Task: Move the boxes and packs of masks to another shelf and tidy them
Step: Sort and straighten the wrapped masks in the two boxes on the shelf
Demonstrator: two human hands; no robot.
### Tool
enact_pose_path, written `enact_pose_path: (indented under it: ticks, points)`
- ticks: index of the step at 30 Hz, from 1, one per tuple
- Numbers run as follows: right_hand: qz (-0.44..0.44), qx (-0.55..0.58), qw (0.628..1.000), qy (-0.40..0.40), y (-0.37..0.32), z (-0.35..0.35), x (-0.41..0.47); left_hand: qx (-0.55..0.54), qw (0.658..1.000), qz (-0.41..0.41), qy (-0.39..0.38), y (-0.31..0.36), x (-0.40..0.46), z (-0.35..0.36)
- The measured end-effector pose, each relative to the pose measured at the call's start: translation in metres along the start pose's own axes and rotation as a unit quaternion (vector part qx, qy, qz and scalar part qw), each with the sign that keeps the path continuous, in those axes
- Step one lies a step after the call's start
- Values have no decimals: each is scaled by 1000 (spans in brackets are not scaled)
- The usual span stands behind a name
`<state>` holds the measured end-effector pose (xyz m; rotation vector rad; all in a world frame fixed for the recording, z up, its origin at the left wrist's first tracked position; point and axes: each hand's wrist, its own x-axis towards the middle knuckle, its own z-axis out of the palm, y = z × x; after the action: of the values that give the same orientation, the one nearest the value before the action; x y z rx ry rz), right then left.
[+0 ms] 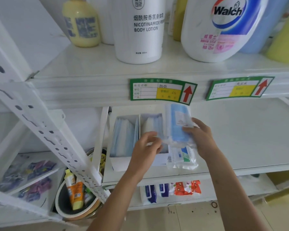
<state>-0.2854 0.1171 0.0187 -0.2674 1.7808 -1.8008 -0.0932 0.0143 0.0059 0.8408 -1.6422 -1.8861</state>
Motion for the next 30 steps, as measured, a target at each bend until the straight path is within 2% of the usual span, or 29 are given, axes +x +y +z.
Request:
enact_pose_path:
  ticks: [3,5,9,13,14,16,18,21,24,25,27,29,30]
  points:
    - [-1,-93,993,73,13,-36,16,67,998,18,-8,2,1,-29]
    - [20,-151,987,60,28,-54,25,85,996,9,-5,4,0,-48]
    - [28,-219,975,-15,58,-52,25,102,994,11,45,4,2,-72]
    - [-20,-349,937,-6,61,-35,22,155,979,91,98,-3,0,-81]
    - [-33,-386,922,15,58,-32,21,202,965,125,114,-4,0,-84]
    - [-77,-440,893,63,49,-25,19,336,915,183,129,-5,2,-92]
    - [-145,-433,887,66,34,-12,16,445,869,191,105,-6,4,-95]
    - [-211,-402,891,-3,11,19,8,507,838,186,76,-7,6,-86]
    - [-218,-399,887,-79,6,56,-5,560,800,195,88,-8,12,-72]
    - [-209,-432,872,-96,9,67,-9,574,792,186,94,-8,13,-69]
    - [-202,-557,800,-94,18,78,-14,588,785,166,104,-11,15,-68]
    - [-228,-645,728,-40,28,78,-15,593,783,152,111,-14,16,-70]
    - [-240,-661,711,-13,32,76,-15,597,781,146,111,-14,16,-71]
